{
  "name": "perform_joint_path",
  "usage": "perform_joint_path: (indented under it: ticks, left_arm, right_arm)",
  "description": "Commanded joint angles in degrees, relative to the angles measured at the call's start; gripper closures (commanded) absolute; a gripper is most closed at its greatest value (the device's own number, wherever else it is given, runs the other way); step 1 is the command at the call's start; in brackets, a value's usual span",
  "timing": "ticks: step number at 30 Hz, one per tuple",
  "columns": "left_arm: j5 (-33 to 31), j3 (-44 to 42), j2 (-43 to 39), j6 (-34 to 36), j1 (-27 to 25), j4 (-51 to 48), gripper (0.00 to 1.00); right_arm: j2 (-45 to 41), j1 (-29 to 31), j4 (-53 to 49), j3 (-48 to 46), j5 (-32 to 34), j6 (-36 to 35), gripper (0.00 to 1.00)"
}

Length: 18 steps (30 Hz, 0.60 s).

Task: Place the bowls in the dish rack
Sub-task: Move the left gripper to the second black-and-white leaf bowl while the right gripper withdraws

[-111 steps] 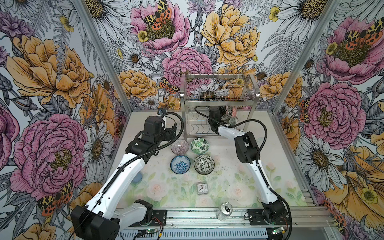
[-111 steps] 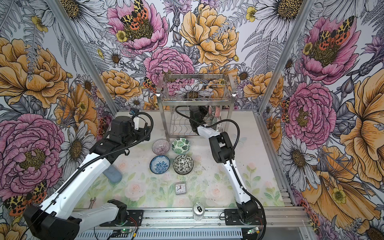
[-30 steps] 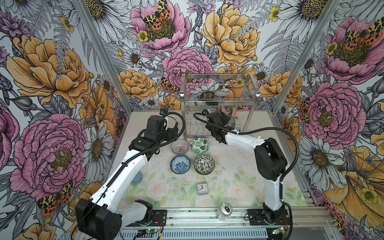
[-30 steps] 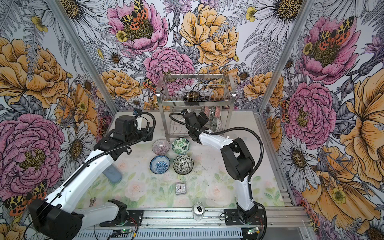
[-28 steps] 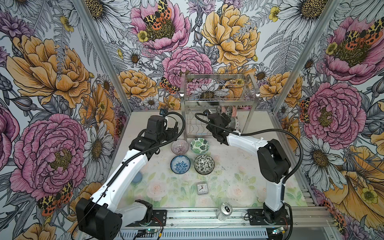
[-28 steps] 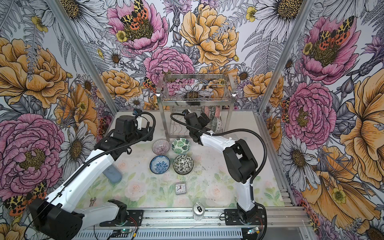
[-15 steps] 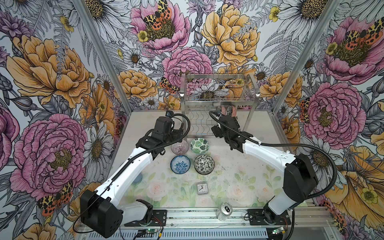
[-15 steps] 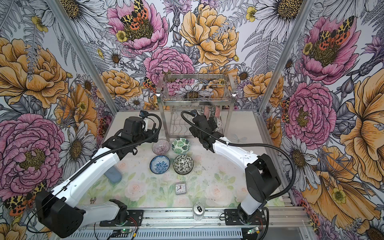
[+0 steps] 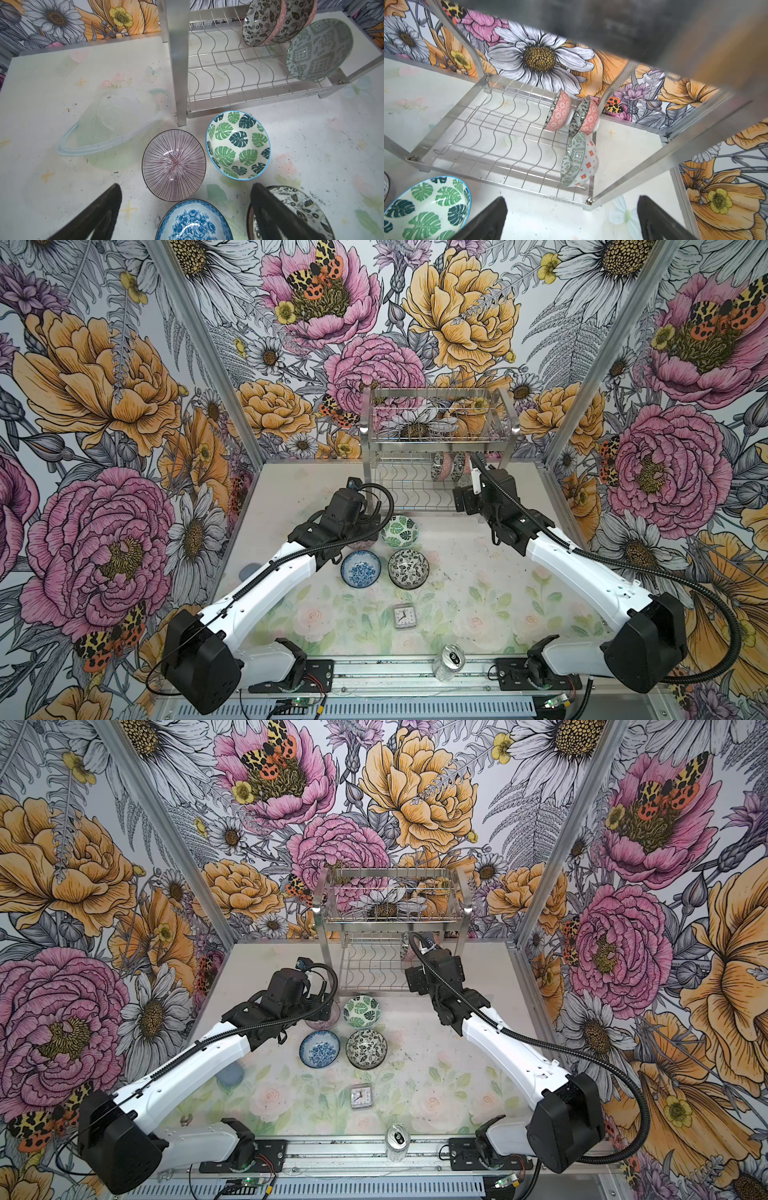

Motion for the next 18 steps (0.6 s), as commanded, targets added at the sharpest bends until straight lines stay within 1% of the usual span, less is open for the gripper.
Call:
perform_joint_path:
  ticks: [1, 4, 8, 13, 15, 18]
  left_arm:
    - [4.2, -1.7, 0.1, -2.0, -1.4, 2.7, 0.01]
    - [7.6, -3.1, 0.7, -2.3, -3.7, 4.6, 0.01]
    - [8.6, -3.1, 2.8, -2.6, -6.6, 5.1, 0.01]
    - [9.6, -2.8, 5.2, -3.0, -7.6, 5.5, 0.02]
    - [11.0, -2.9, 5.8, -3.2, -7.7, 5.4, 0.05]
    - [12.8, -4.1, 6.1, -3.6, -8.1, 5.3, 0.07]
  right_arm:
    - [0.3, -0.1, -1.1, -0.3, -1.0, 1.7, 0.0]
    - [1.0, -0.1, -1.1, 0.3, -1.0, 1.7, 0.0]
    - [1.4, -0.1, -1.3, 0.5, -1.0, 1.7, 0.0]
    - [1.4, -0.1, -1.3, 0.3, -1.2, 2.0, 0.0]
    - [1.2, -0.1, -1.4, 0.2, -1.0, 1.9, 0.0]
    - [1.0, -0.1, -1.4, -0.1, -0.9, 1.8, 0.0]
